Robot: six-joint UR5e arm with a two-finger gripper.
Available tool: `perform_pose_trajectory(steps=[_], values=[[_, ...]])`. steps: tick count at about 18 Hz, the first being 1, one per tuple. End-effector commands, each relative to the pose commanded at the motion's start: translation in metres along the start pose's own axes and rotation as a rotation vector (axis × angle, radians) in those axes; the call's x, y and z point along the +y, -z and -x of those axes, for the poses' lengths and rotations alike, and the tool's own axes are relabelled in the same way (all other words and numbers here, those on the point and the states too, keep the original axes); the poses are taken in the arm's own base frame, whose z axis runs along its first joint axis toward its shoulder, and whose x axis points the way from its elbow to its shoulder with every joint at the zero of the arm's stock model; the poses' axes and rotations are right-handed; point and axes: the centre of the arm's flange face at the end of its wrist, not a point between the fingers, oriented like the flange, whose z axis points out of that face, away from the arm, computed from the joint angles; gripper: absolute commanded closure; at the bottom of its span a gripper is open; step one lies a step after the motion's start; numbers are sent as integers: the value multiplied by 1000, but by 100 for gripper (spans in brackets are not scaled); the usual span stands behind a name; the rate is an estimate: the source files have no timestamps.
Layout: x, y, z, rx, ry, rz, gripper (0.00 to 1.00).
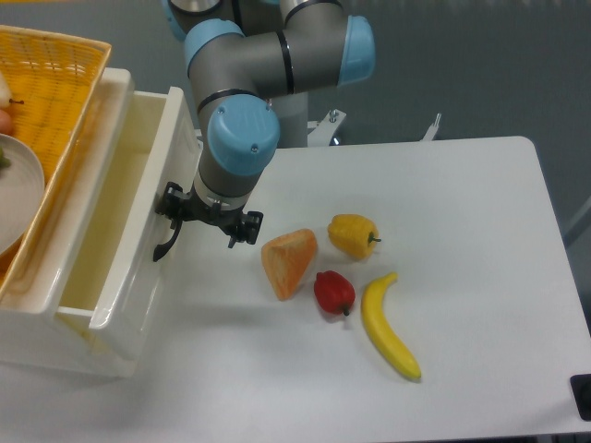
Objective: Slide the top white drawer open
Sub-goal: 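Pull the handle outward, sliding the upper drawer out of the cabinet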
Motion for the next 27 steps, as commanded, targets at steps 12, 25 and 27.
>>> perform_pose_trajectory(steps=[12, 25, 27], values=[[3, 7, 15, -46, -16, 16, 0], [5, 12, 25, -55, -27, 12, 0], [6, 14, 28, -56, -23, 9, 0]])
